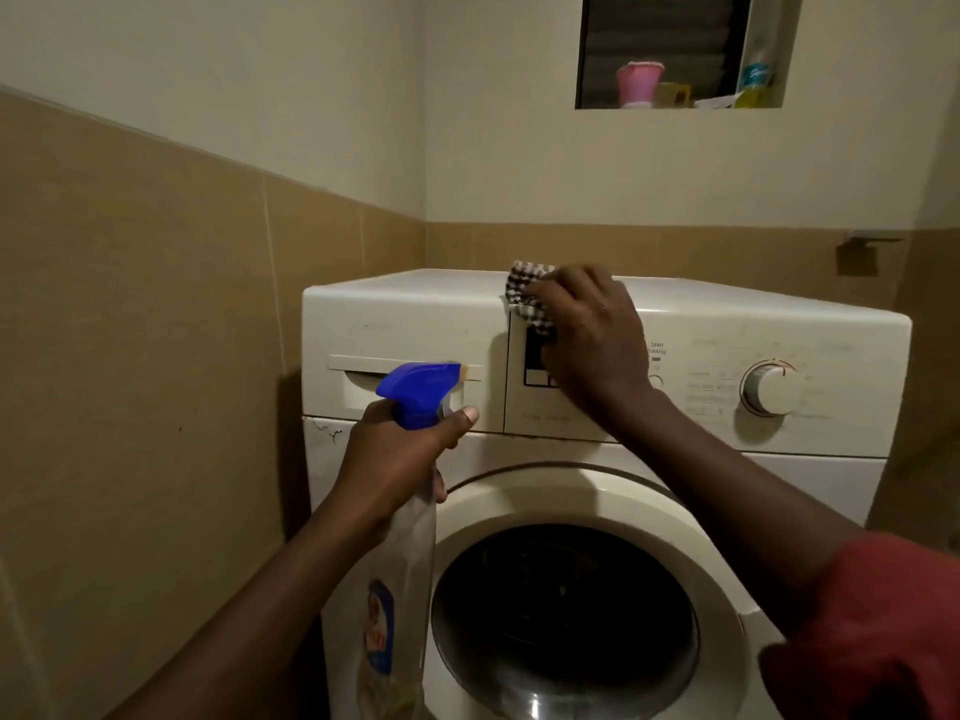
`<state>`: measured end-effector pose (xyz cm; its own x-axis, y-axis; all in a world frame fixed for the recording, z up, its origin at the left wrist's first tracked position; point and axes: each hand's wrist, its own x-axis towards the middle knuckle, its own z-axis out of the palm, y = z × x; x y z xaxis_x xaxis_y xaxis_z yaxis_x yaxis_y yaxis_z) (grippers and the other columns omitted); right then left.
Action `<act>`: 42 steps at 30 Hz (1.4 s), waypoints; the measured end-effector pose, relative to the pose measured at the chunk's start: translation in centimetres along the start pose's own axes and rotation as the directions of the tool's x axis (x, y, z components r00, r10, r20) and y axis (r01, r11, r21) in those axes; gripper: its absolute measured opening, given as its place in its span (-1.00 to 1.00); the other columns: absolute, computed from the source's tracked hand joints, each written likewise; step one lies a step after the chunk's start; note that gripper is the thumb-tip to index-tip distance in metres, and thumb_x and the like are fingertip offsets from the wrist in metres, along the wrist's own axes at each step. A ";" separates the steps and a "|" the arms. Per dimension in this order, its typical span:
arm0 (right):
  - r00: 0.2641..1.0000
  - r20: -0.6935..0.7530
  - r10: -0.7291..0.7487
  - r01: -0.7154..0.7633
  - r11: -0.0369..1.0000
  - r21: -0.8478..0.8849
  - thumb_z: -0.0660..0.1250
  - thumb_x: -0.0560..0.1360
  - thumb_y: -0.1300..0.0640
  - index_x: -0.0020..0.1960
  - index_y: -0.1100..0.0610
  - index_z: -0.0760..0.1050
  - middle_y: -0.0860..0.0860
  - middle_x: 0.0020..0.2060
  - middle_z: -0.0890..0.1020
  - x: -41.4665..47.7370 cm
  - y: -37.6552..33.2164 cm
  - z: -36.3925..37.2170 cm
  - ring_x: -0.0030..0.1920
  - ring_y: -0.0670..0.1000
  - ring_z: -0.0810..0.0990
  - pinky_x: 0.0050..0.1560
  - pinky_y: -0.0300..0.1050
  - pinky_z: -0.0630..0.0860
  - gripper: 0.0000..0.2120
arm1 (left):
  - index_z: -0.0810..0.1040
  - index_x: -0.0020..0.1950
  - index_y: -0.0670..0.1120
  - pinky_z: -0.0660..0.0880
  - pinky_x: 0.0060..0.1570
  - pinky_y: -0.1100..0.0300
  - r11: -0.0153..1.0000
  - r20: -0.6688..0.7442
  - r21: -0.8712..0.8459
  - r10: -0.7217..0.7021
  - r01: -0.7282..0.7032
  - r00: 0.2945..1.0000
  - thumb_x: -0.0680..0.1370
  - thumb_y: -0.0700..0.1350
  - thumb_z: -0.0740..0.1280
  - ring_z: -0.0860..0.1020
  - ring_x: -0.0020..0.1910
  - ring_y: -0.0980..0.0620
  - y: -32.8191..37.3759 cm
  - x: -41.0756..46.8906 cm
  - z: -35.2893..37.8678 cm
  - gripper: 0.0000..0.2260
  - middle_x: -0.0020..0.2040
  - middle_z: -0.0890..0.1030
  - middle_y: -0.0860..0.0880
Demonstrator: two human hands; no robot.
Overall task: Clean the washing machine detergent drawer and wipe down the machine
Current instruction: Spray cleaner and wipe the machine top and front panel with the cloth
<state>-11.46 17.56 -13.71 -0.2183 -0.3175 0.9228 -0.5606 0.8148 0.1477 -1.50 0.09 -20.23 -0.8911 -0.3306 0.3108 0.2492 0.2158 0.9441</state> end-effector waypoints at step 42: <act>0.868 -0.207 0.452 -0.422 0.889 0.176 0.18 0.22 0.36 0.16 0.18 0.60 0.04 0.10 0.62 -13.0 8.7 -10.0 0.13 0.05 0.46 0.13 -0.46 0.31 -0.46 | 0.48 0.16 -0.10 0.61 -0.27 0.08 0.998 0.183 0.031 0.039 -0.045 0.982 0.45 0.05 0.49 0.56 -0.48 0.00 5.2 0.9 12.4 -0.60 -0.08 0.61 -0.12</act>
<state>-5.53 33.65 -20.82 -0.2779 0.1935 0.9409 -0.5473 0.7731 -0.3206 -5.72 12.34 -16.38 -0.9352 -0.1478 0.3217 0.2774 0.2588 0.9252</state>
